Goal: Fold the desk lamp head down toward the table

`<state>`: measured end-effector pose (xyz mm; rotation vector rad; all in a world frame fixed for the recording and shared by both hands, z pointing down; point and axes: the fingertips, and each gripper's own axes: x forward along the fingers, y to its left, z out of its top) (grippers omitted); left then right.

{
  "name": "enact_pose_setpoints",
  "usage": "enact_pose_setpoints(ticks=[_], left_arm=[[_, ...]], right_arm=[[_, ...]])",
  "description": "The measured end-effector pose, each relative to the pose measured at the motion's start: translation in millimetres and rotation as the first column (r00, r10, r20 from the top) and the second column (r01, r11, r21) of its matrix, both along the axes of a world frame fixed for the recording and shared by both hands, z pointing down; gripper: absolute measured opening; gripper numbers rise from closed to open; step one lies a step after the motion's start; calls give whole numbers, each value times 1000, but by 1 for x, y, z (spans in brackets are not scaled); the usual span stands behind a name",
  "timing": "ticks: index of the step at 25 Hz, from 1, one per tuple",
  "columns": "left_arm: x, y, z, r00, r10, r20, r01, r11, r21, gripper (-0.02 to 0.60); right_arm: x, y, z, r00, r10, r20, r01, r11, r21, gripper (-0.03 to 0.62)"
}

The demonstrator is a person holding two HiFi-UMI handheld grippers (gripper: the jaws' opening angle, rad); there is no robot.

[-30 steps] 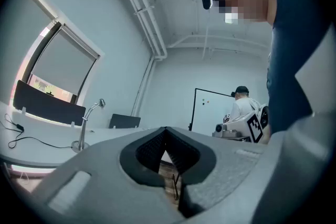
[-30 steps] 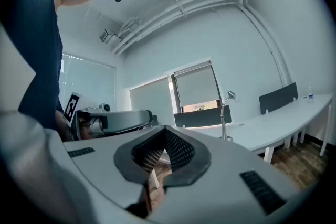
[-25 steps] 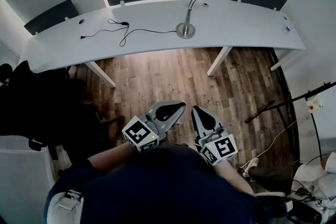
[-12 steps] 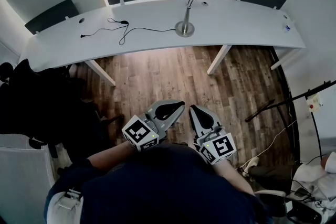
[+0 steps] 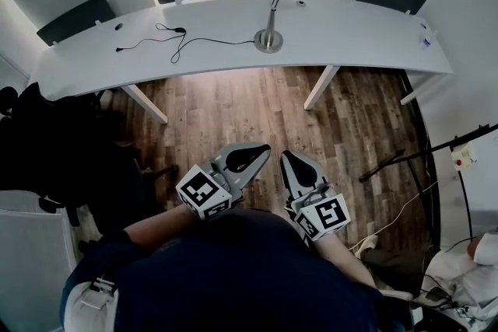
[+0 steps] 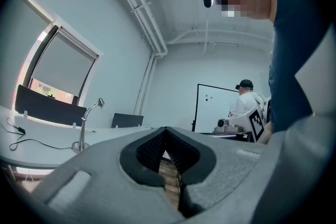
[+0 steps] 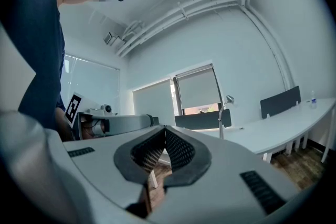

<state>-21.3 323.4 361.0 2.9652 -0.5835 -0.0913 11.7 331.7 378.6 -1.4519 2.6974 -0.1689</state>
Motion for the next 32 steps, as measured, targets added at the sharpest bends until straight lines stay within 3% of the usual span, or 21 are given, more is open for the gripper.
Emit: enact_pose_setpoints(ticks=[10,16,19,32], left_arm=[[33,-15,8,998,-68,-11,69,998,11,6],[37,-48,10,996,-80,-31,81,997,17,6],[37,-77,14,996,-81,-48,81,997,5,6],[31,-260,4,998,66,-21,-64,997,53,6]], right_arm=[[42,-11,1,1000,-18,-23,18,999,30,11],[46,-41,11,999,-25,-32,25,999,20,11],[45,-69,14,999,-15,-49,16,1000,21,11],[36,-254,0,990,115,-77,-111,993,46,11]])
